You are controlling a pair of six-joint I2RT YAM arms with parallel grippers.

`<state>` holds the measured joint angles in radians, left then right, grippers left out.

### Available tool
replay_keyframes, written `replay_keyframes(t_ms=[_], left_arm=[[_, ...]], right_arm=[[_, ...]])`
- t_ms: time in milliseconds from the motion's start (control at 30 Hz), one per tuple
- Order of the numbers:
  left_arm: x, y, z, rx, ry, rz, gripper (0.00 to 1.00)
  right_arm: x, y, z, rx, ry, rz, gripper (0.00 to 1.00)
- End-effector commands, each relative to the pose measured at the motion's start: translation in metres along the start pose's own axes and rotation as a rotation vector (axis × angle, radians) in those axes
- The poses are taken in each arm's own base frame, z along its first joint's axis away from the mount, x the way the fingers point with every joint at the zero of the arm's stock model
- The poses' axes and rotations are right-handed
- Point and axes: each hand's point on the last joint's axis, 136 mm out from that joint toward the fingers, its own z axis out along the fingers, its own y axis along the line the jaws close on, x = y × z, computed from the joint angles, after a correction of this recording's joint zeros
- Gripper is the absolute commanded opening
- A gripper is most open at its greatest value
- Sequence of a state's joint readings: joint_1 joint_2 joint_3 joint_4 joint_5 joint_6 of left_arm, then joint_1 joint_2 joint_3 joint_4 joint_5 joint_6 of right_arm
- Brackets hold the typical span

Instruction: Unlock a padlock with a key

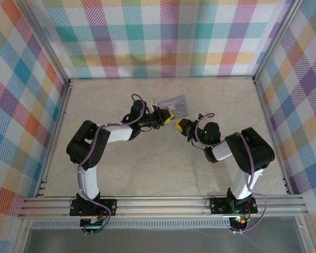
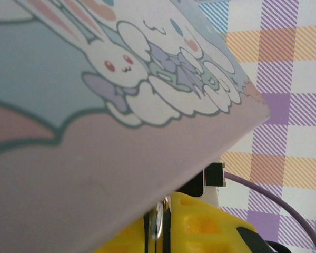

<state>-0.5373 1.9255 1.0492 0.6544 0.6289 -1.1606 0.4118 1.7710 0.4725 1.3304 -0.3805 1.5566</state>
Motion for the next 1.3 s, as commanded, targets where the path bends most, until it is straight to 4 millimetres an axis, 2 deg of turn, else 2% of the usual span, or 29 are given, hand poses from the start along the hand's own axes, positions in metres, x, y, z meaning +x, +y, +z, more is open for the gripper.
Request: replay_keyframes(t_ms=[0, 167, 367, 467, 567, 667, 767, 833, 1067, 1200, 1267], left_arm=[[0.047, -0.011, 0.007, 0.063, 0.184, 0.018, 0.00], [0.049, -0.012, 0.007, 0.066, 0.190, 0.020, 0.00], [0.052, -0.011, 0.005, 0.071, 0.198, 0.025, 0.00], [0.051, -0.012, 0.005, 0.075, 0.201, 0.023, 0.00], [0.050, -0.015, 0.007, 0.082, 0.200, 0.027, 0.00], [0.052, -0.016, 0.008, 0.081, 0.208, 0.029, 0.00], [0.059, -0.014, 0.010, 0.076, 0.228, 0.033, 0.00], [0.064, -0.012, 0.011, 0.067, 0.241, 0.038, 0.00], [0.086, -0.008, 0.017, 0.053, 0.306, 0.054, 0.00], [0.089, -0.002, 0.015, 0.039, 0.306, 0.049, 0.00], [0.087, 0.004, 0.015, 0.011, 0.293, 0.047, 0.00]], right_arm=[[-0.004, 0.039, 0.012, -0.122, -0.006, -0.065, 0.00], [-0.006, 0.033, 0.019, -0.110, -0.006, -0.066, 0.00], [-0.024, 0.033, 0.010, -0.110, -0.038, -0.074, 0.00], [-0.018, 0.043, 0.014, -0.132, 0.014, -0.150, 0.00], [-0.012, 0.036, 0.021, -0.121, 0.065, -0.163, 0.00], [-0.016, 0.028, 0.023, -0.105, 0.042, -0.108, 0.00], [-0.016, 0.042, 0.022, -0.133, -0.008, -0.131, 0.00], [-0.014, 0.051, 0.028, -0.156, 0.004, -0.132, 0.00], [-0.010, 0.037, 0.039, -0.131, 0.025, -0.083, 0.00], [-0.006, 0.033, 0.036, -0.120, 0.031, -0.083, 0.00], [-0.004, 0.025, 0.032, -0.100, 0.034, -0.081, 0.00]])
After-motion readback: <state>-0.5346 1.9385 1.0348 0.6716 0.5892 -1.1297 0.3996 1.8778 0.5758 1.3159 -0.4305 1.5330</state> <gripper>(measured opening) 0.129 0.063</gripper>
